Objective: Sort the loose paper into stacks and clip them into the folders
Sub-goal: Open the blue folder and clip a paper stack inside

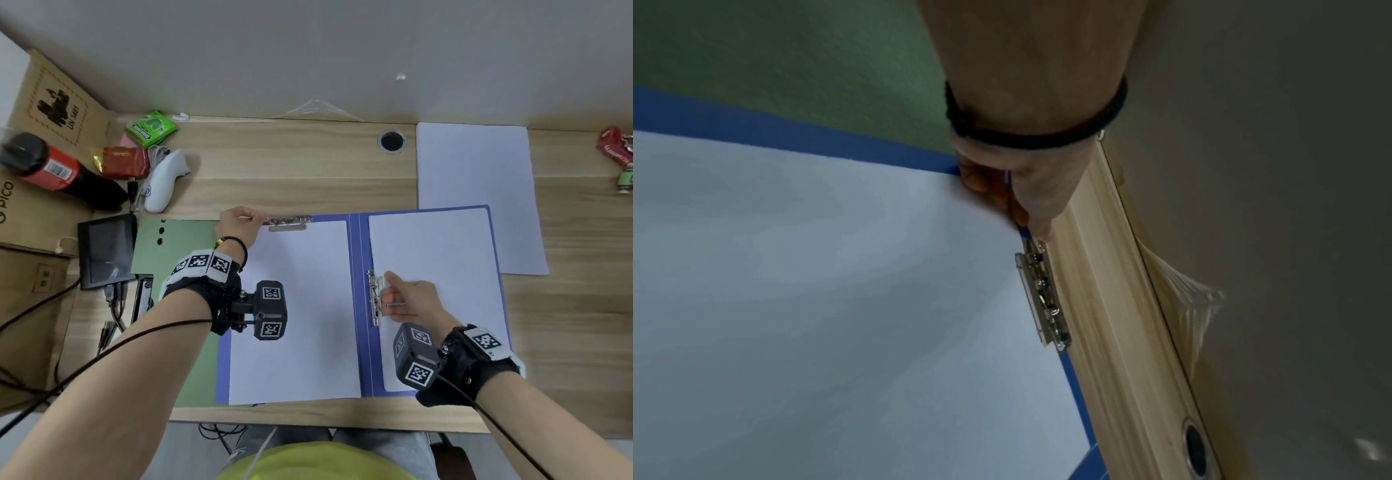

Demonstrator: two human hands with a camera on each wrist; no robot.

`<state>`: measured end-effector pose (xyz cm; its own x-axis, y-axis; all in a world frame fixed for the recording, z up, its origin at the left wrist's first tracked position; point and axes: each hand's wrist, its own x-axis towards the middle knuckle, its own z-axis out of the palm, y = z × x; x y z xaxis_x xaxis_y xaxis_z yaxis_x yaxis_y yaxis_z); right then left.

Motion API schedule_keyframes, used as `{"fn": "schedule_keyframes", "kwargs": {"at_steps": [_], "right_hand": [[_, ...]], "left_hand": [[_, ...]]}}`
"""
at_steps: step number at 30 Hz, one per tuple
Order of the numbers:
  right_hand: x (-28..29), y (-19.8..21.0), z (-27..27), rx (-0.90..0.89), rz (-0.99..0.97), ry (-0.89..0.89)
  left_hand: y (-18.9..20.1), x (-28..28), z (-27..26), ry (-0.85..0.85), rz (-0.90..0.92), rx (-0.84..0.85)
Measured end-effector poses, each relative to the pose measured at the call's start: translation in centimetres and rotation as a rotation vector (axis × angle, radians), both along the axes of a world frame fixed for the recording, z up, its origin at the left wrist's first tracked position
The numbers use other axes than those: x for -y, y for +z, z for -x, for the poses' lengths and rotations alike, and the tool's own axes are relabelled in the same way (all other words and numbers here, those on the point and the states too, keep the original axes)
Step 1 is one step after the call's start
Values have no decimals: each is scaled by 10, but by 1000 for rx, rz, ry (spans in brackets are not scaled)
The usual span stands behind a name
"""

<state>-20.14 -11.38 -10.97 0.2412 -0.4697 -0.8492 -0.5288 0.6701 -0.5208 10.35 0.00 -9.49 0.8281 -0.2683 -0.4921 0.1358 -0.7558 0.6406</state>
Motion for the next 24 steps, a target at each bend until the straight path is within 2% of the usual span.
{"fn": "schedule_keyframes", "kwargs": {"at_steps": [9,15,19,24], "right_hand": [[1,-3,1,24,-30,-24],[0,-1,-1,22,-17,-30],[-5,4,0,-16,31,-19],[-14,18,7,-18,48,-21]], "left_hand": [[9,7,5,-76,-124,91],[21,3,9,-132,-43,35],[18,-32,6,-88,-52,33],[29,-78,13,-3,-38,-95]]}}
